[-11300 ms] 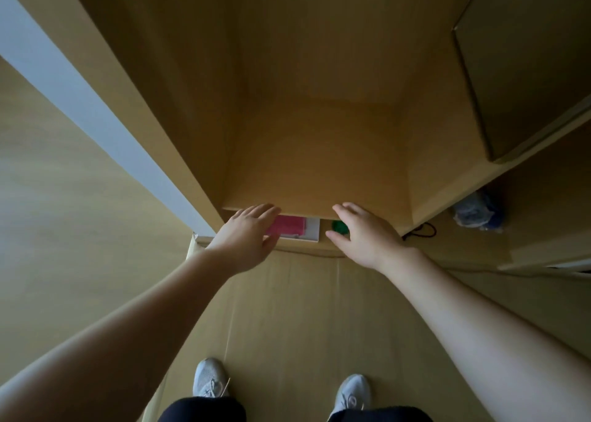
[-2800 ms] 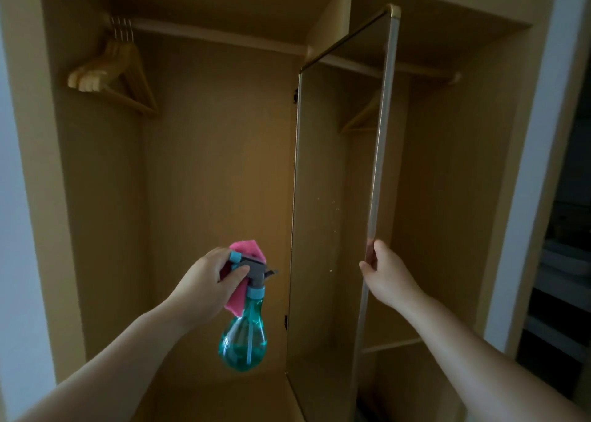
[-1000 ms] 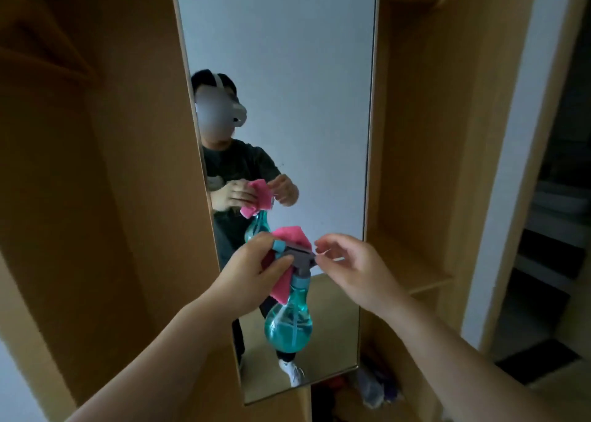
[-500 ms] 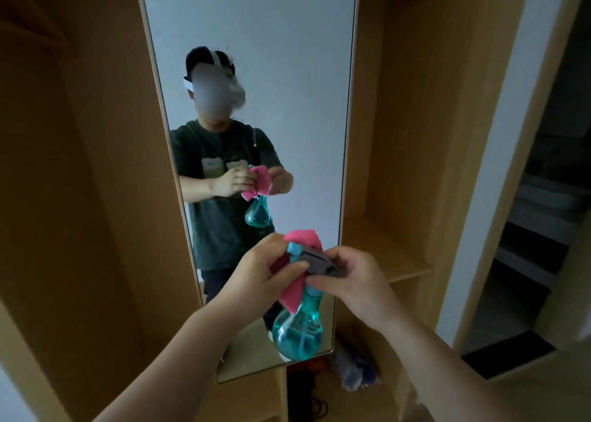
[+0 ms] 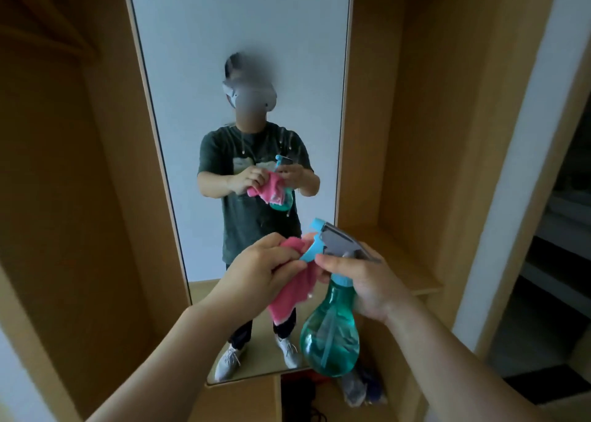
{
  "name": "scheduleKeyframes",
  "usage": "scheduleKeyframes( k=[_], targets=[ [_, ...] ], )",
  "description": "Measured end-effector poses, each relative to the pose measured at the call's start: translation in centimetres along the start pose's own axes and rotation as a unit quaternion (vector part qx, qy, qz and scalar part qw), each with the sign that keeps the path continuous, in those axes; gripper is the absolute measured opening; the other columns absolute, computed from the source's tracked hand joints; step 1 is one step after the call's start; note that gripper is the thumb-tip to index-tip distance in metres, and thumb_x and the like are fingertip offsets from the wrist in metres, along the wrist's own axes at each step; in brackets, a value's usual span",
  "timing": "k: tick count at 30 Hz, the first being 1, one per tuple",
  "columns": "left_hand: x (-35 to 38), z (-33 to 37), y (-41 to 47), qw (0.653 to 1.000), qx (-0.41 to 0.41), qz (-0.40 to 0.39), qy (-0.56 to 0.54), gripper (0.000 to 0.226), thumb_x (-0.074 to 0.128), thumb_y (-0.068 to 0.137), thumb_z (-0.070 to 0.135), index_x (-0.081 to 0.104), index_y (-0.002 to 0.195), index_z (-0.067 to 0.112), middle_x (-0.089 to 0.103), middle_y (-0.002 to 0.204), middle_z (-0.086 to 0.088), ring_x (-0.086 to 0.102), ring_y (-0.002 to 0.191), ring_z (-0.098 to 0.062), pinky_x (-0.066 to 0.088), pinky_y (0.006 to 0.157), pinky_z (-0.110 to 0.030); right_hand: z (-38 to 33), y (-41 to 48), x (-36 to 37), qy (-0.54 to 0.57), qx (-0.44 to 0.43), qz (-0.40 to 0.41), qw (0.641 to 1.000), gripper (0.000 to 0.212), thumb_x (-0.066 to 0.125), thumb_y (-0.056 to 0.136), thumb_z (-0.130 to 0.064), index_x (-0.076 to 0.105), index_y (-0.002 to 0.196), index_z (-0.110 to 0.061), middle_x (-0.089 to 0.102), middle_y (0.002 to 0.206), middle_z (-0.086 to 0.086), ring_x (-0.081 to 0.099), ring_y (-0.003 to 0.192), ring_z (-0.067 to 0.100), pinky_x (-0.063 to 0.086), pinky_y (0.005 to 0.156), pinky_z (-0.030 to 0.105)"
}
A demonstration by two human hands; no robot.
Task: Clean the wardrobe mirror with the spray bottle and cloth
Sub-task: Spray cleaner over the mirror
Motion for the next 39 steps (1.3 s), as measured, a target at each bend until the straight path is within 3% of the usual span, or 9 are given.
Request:
scheduleKeyframes(
  k=[6,11,16,19,22,26,30,34,39],
  targets=[
    [-2.5,-0.1,0.2,1.0,-0.024,0.004,0.018,0.02,0.063,0.086,0.038,0.07,0.102,0.029,0.053,0.096,0.009,0.052,0.087,-0.001,0.039,0.068,-0.006,-0.7,0.2,0.6,-0.056,0.005,0.011,0.998,0.026,0.067,0.084,-0.021,0.072,0.107,-0.011,0.07,0.106,0.015,0.065,0.103,0.03,0.051,0.088,0.038],
    [-6.7,-2.8,-0.2,0.995,-0.072,0.011,0.064,0.016,0.064,0.089,0.032,0.061,0.103,0.04,0.05,0.102,0.019,0.051,0.091,0.001,0.046,0.068,-0.012,-3.9,2.4,3.1,-0.024,-0.025,0.008,0.999,0.032,0.056,0.082,-0.014,0.066,0.108,0.002,0.069,0.112,0.023,0.067,0.107,0.03,0.055,0.085,0.028],
    [-12.9,-4.6,0.5,0.988,-0.1,0.049,0.109,0.018,0.064,0.088,0.029,0.057,0.092,0.045,0.052,0.098,0.021,0.052,0.088,0.001,0.044,0.07,-0.012,-8.9,6.6,5.8,-0.138,-0.077,0.059,0.986,0.028,0.069,0.078,-0.01,0.074,0.104,-0.018,0.071,0.111,0.008,0.065,0.111,0.023,0.044,0.104,0.043],
    [-17.2,-5.6,0.7,0.98,-0.131,0.084,0.122,0.014,0.062,0.089,0.027,0.061,0.097,0.039,0.052,0.101,0.021,0.052,0.092,0.0,0.049,0.072,-0.016,-12.8,9.6,8.6,-0.168,-0.109,0.104,0.974,0.023,0.068,0.074,-0.008,0.078,0.085,-0.025,0.075,0.098,0.006,0.065,0.107,0.028,0.046,0.103,0.043],
    [-21.1,-5.8,1.1,0.973,-0.148,0.116,0.135,0.017,0.061,0.091,0.021,0.061,0.099,0.036,0.054,0.1,0.016,0.054,0.094,-0.004,0.05,0.075,-0.019,-16.2,12.5,11.2,-0.178,-0.139,0.12,0.967,0.034,0.068,0.064,-0.017,0.069,0.094,-0.002,0.065,0.11,0.026,0.065,0.105,0.034,0.048,0.101,0.048],
    [-25.0,-5.2,1.1,0.965,-0.153,0.158,0.147,0.027,0.059,0.091,0.015,0.058,0.108,0.036,0.053,0.099,0.018,0.054,0.092,-0.007,0.052,0.078,-0.024,-19.1,15.2,13.7,-0.231,-0.163,0.115,0.952,0.015,0.055,0.087,-0.008,0.069,0.087,-0.005,0.068,0.094,0.026,0.062,0.08,0.024,0.049,0.097,0.049],
    [-27.1,-4.5,0.8,0.962,-0.143,0.176,0.151,0.03,0.059,0.091,0.014,0.055,0.108,0.039,0.052,0.097,0.021,0.052,0.088,-0.001,0.053,0.078,-0.025,-20.7,15.6,14.9,-0.239,-0.184,0.111,0.947,0.013,0.055,0.081,0.003,0.063,0.079,-0.007,0.055,0.079,0.014,0.052,0.071,0.024,0.05,0.061,0.025],
    [-27.5,-4.5,0.6,0.962,-0.145,0.175,0.152,0.031,0.06,0.091,0.014,0.053,0.106,0.039,0.052,0.098,0.02,0.052,0.089,-0.003,0.054,0.077,-0.027,-20.6,15.7,14.1,-0.218,-0.167,0.139,0.952,0.016,0.049,0.079,0.006,0.058,0.08,-0.007,0.048,0.079,0.017,0.047,0.066,0.025,0.043,0.043,0.023],
    [-26.9,-4.5,1.0,0.964,-0.14,0.168,0.15,0.031,0.061,0.091,0.015,0.054,0.109,0.039,0.052,0.1,0.018,0.053,0.091,-0.006,0.052,0.076,-0.024,-20.6,15.8,11.5,-0.217,-0.175,0.197,0.94,0.01,0.054,0.067,-0.004,0.06,0.06,0.0,0.068,0.083,0.028,0.065,0.079,0.043,0.047,0.066,0.036]
  ],
)
Point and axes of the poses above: each hand's wrist, its own y-axis towards the middle knuckle, its own x-axis out of the palm, z = x × y, the point moved 9 cm from there along y, towards the middle knuckle
